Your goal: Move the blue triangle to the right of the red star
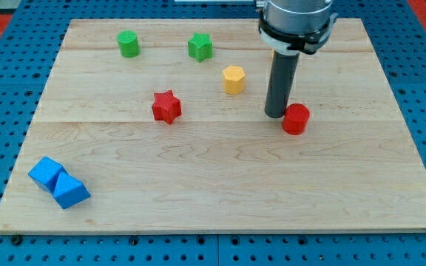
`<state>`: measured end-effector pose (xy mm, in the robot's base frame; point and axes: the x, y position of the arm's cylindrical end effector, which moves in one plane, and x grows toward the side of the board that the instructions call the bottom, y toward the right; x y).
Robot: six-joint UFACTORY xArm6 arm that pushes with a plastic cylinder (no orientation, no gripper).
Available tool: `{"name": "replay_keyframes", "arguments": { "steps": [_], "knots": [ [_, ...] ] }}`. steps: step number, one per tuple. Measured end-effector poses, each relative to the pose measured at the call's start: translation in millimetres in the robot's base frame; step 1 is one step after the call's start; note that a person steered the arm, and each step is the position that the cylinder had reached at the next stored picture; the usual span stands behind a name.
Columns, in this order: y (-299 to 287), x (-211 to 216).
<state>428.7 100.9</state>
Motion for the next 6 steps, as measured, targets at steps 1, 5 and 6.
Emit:
{"name": "replay_keyframes", "arguments": {
  "steps": [1, 5, 6],
  "knots": [
    [19, -6],
    [-99, -20],
    [-103, -21]
  ]
}}
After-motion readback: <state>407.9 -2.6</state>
